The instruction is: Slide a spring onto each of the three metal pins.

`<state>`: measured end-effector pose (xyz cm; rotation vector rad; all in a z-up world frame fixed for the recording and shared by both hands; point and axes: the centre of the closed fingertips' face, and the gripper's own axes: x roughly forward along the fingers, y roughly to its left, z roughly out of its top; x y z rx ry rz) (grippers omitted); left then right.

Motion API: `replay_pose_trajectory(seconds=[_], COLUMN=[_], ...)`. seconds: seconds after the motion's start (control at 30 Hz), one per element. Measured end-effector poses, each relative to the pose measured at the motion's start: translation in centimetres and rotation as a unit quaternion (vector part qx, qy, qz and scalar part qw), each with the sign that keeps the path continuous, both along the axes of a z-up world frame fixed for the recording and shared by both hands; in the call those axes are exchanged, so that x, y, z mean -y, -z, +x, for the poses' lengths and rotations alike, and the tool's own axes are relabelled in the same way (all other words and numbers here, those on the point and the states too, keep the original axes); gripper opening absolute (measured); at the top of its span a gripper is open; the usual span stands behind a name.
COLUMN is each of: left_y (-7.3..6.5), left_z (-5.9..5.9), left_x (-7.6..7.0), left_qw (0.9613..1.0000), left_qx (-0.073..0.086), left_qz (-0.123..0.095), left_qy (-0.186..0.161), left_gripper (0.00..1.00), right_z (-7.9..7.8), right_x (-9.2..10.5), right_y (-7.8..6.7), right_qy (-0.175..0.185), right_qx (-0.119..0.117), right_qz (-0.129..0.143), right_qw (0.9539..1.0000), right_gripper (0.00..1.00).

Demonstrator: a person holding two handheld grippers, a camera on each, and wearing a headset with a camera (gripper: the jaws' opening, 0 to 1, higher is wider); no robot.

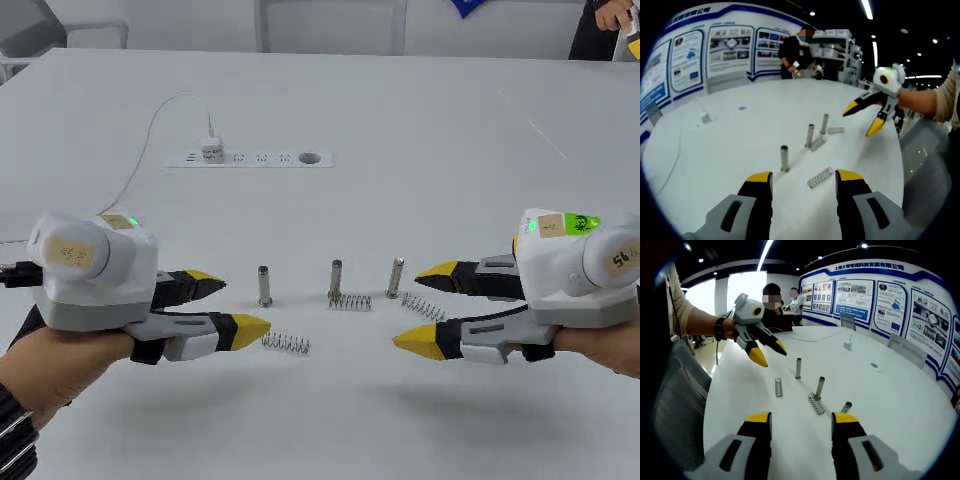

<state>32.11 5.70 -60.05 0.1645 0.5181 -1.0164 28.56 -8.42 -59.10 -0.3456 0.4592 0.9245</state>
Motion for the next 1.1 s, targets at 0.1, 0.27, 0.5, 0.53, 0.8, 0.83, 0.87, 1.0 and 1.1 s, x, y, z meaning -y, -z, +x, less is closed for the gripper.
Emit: replay_pose_trajectory(seconds=[0.1, 0.27, 0.5, 0.53, 0.8, 0.83, 0.87, 1.0, 1.1], left_y=[0.0, 0.2, 0.3, 0.4, 0.5, 0.5, 0.5, 0.5, 0.5], left_z=[-0.3, -0.7, -1.1, -1.1, -1.3, -1.3, -1.4, -1.5, -1.5], left_x=[0.0, -0.2, -0.1, -0.1, -0.1, -0.1, -0.1, 0.0, 0.1], left_qw=[1.0, 1.0, 0.9999, 0.9999, 0.9999, 0.9999, 0.9999, 0.9999, 0.9999], left_qx=[0.002, 0.001, 0.001, 0.001, 0.001, 0.0, 0.0, -0.001, 0.0], left_qz=[0.0, 0.0, -0.002, -0.003, -0.003, -0.004, -0.004, -0.005, -0.005], left_qy=[0.003, 0.007, 0.011, 0.012, 0.014, 0.014, 0.014, 0.014, 0.015], left_gripper=[0.52, 0.52, 0.53, 0.53, 0.53, 0.53, 0.53, 0.53, 0.53], right_z=[0.1, 0.2, 0.4, 0.5, 0.4, 0.5, 0.5, 0.8, 0.8], right_x=[-0.6, -1.7, -3.3, -3.5, -5.6, -5.9, -6.1, -6.8, -7.5], right_y=[0.3, 0.6, 1.0, 1.1, 2.2, 2.4, 2.5, 2.9, 3.2], right_qy=[-0.007, -0.016, -0.025, -0.027, -0.043, -0.044, -0.045, -0.045, -0.047], right_qx=[-0.002, -0.004, -0.007, -0.008, -0.016, -0.017, -0.017, -0.022, -0.027], right_qz=[-0.002, -0.004, -0.005, -0.004, -0.008, -0.009, -0.009, -0.008, -0.008], right_qw=[1.0, 0.9999, 0.9997, 0.9996, 0.9989, 0.9989, 0.9988, 0.9987, 0.9985], right_gripper=[0.47, 0.45, 0.41, 0.41, 0.37, 0.36, 0.36, 0.33, 0.32])
